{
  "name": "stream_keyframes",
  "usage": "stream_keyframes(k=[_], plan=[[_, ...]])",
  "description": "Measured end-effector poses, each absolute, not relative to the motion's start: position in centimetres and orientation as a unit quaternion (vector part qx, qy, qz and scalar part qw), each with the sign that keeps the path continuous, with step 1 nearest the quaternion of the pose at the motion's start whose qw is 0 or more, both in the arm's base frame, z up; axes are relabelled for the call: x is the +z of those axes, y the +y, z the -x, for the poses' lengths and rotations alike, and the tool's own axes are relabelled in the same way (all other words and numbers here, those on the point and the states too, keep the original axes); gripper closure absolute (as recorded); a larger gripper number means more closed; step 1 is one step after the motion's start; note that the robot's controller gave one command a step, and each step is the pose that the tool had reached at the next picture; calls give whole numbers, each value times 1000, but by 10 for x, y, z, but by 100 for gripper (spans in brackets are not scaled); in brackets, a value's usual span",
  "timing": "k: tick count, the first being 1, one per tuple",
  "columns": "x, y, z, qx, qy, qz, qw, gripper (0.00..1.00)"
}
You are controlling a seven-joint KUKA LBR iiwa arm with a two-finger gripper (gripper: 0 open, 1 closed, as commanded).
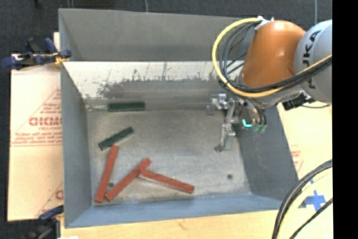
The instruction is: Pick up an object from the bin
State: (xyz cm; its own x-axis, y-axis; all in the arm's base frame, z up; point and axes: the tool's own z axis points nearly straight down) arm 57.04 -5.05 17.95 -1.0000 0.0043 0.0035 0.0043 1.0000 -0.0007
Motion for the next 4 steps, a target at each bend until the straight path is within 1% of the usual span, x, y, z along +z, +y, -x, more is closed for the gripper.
stream_keyframes(k=[1, 2, 3, 4], plan=[[184, -50, -572, 1, -1000, 2, -2, 0], [131, -19, -599, 1, -1000, -8, -6, 0], [84, 22, -596, 0, -1000, -19, -2, 0], [86, 58, -540, 0, -1000, -24, -1, 0]])
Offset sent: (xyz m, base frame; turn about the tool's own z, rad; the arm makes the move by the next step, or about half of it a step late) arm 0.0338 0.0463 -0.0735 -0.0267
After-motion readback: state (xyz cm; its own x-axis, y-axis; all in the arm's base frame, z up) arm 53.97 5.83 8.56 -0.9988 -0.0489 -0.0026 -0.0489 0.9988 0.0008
